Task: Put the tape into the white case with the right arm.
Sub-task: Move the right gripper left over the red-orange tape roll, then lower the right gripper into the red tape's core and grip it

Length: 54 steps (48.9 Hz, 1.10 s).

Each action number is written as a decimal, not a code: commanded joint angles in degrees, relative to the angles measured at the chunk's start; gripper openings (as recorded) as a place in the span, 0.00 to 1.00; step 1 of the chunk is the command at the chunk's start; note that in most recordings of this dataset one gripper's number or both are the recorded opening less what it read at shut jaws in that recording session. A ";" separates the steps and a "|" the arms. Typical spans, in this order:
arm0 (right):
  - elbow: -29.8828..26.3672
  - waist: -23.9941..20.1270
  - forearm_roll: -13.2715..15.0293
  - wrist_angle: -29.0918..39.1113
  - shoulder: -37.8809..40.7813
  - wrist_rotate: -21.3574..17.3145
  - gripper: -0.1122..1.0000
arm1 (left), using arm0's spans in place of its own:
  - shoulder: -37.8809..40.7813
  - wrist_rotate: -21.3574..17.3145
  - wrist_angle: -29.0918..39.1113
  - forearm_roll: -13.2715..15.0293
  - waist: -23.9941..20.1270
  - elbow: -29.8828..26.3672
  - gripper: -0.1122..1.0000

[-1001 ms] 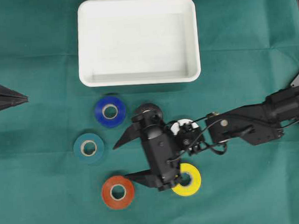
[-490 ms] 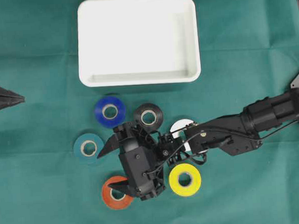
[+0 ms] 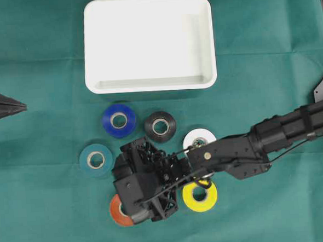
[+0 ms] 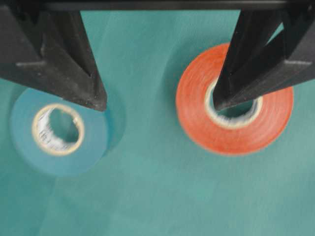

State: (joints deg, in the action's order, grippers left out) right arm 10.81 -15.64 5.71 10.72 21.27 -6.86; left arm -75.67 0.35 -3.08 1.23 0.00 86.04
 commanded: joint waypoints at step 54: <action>-6.50 -0.62 0.00 3.08 5.89 -5.71 0.71 | 0.35 0.00 -0.26 0.09 -0.09 -0.44 0.10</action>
State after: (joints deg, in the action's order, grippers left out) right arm 6.15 -16.08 5.71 13.80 27.86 -12.30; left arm -75.67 0.35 -3.08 1.23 0.00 86.22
